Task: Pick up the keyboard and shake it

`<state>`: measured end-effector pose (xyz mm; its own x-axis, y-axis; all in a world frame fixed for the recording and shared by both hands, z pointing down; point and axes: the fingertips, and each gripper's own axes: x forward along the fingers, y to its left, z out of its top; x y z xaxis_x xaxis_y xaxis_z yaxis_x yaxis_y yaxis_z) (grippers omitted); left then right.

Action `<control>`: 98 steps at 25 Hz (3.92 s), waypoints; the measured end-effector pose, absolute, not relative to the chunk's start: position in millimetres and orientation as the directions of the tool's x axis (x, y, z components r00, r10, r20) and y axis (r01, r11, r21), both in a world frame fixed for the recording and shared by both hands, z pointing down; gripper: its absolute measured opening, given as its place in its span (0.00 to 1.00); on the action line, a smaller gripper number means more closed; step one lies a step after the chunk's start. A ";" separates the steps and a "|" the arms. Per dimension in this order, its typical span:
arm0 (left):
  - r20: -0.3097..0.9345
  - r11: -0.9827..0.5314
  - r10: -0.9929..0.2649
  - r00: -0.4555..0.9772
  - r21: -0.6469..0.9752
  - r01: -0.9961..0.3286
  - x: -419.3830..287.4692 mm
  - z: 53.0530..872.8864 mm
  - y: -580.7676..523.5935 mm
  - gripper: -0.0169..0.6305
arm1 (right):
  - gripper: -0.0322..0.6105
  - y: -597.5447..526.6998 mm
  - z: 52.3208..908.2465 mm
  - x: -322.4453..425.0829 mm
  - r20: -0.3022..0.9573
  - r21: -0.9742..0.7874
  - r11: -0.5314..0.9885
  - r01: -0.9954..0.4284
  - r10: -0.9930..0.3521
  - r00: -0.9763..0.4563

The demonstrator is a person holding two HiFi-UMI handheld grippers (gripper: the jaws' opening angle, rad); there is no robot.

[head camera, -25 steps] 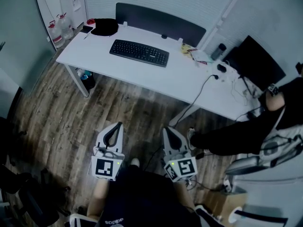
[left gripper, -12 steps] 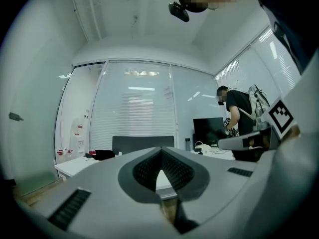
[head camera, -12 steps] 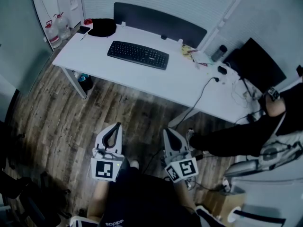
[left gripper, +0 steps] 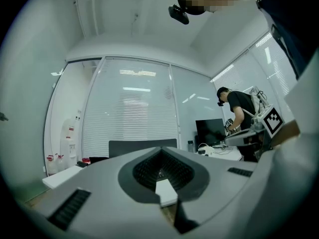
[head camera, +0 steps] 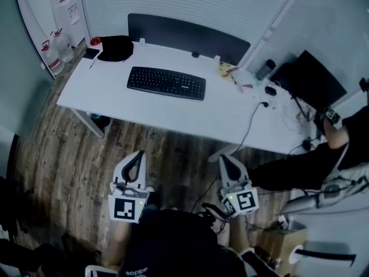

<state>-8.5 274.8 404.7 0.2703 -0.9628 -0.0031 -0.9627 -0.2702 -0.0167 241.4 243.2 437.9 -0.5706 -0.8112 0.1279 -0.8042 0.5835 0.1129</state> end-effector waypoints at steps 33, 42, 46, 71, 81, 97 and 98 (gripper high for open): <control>0.017 -0.283 -0.959 0.283 0.020 -0.959 -91.0 413.8 84.3 0.03 | 0.05 54.4 417.2 148.9 0.092 0.042 0.527 -0.849 -0.848 -0.522; 0.049 -0.245 -0.968 0.247 0.045 -0.969 -88.1 420.6 -18.0 0.03 | 0.05 -50.6 427.4 174.2 0.108 0.005 0.513 -0.859 -0.854 -0.509; 0.097 -0.225 -0.969 0.227 0.026 -0.974 -94.6 436.8 -41.9 0.03 | 0.05 -75.8 440.1 179.9 0.137 -0.029 0.511 -0.859 -0.849 -0.510; 0.277 -0.154 -0.946 0.168 0.073 -0.985 -189.4 491.1 -105.3 0.04 | 0.05 -127.9 454.1 162.9 0.205 -0.092 0.410 -0.908 -0.884 -0.420; 0.450 -0.151 -0.860 0.241 0.226 -0.962 -199.3 574.7 -124.1 0.26 | 0.19 -176.3 512.2 181.5 0.346 -0.125 0.393 -0.911 -0.843 -0.411; 0.642 -0.032 -0.719 0.266 0.352 -0.935 -206.7 678.1 -152.1 0.33 | 0.32 -240.1 637.5 209.8 0.605 -0.228 0.369 -0.901 -0.671 -0.428; 0.648 -0.029 -0.713 0.268 0.354 -0.935 -205.7 680.5 -152.7 0.34 | 0.32 -241.3 644.3 213.7 0.618 -0.234 0.361 -0.903 -0.661 -0.425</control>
<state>-205.7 -152.7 680.5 0.2676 -0.7130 0.6481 -0.9349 -0.0293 0.3537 213.7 -241.3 644.3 -0.4251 -0.6610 0.6183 -0.9025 0.3612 -0.2344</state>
